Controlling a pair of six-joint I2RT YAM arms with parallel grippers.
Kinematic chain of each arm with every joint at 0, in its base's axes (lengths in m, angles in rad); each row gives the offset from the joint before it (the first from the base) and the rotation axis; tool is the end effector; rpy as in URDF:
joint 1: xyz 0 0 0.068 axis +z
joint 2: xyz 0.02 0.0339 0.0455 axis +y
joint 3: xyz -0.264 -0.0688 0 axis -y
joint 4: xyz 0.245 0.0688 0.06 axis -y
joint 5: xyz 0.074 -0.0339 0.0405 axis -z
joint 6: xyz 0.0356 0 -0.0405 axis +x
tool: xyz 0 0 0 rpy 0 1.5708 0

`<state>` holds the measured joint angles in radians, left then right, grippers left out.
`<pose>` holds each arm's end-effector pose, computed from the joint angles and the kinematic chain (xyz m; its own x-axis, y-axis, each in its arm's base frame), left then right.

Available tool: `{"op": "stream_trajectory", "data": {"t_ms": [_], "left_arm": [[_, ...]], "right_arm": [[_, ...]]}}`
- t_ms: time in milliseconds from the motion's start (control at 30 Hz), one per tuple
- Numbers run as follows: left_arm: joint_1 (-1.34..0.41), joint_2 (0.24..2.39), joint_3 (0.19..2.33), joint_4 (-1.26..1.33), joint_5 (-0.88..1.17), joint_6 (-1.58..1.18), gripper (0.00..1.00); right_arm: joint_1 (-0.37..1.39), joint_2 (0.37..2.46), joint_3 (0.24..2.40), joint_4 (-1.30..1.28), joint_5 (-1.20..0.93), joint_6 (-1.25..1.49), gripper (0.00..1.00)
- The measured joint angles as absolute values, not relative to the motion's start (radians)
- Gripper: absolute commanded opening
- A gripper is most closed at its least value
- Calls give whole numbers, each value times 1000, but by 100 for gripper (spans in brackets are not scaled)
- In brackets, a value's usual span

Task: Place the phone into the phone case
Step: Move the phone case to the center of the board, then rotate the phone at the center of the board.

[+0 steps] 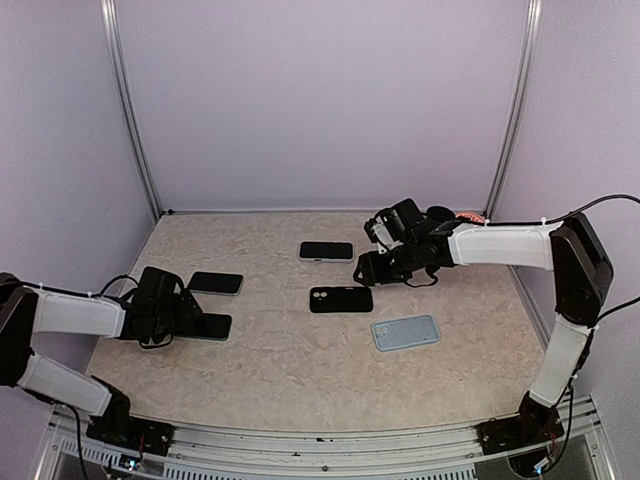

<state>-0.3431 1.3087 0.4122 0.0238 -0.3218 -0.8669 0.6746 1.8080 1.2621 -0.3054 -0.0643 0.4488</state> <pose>0.2116 -0.0636 0.1320 -0.5642 -0.5664 -0.6007 -0.4673 0.8189 -0.3332 0.3069 0.2483 0.2118 -0.8140 -0.0966 -0.5728 -0.3365 0.8822 0.3295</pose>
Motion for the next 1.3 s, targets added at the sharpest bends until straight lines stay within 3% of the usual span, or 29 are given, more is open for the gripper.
{"op": "stream_trajectory", "data": {"t_ms": [900,1300], "left_arm": [[-337,1430,434,223,-255,-813,99],[-381,1533,512,273,-226,-803,99]], "right_arm": [[687,1831,1293,-290,-142,431,64],[690,2031,1546,-418,-63,276,59]]}}
